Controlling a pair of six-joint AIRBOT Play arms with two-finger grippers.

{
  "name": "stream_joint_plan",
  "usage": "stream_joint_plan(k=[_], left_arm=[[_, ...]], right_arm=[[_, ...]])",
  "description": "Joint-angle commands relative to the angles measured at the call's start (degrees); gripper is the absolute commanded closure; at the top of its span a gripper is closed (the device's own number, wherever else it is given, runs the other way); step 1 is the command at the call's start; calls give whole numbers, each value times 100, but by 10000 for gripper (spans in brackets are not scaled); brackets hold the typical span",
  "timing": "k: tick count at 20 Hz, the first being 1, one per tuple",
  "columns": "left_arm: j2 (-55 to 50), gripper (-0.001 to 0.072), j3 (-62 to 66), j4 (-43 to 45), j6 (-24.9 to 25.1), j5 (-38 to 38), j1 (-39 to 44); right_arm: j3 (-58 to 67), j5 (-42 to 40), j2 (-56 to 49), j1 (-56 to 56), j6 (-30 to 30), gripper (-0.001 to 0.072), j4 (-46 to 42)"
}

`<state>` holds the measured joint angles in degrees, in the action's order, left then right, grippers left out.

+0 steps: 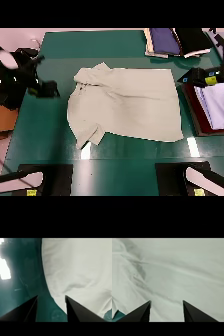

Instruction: Fold the shirts.

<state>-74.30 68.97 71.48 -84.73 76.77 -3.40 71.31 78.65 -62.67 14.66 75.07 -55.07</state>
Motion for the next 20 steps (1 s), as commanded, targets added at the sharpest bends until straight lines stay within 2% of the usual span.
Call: stream_joint_plan(k=[1, 5, 8, 13, 14, 15, 16, 20], left_arm=[[831, 272, -2131, -245, -44, -981, -39], [855, 271, -3034, -885, 57, -1731, -39], [852, 271, -3224, -1851, 715, -2138, -28], [852, 274, -3237, -1932, 706, -2643, 455], [852, 334, -3235, -1934, 695, -2632, 553], [852, 577, -3224, -1939, 695, -2570, 566], [855, 679, -3165, -1906, 688, -2459, 546], [1117, 681, -2627, -1613, 686, -2017, 538]], right_arm=[[-581, -273, 560, -278, -13, 285, 7], [-579, -306, 625, -564, 15, 285, 9], [-579, -310, 625, -756, 55, 285, 9], [-579, -302, 627, -769, 129, 285, 127], [-579, -267, 627, -695, 129, 285, 151], [-581, -162, 625, -614, 127, 285, 138], [-581, 15, 625, -459, 125, 285, 92], [-1276, 739, 907, 566, 133, 285, -651]])
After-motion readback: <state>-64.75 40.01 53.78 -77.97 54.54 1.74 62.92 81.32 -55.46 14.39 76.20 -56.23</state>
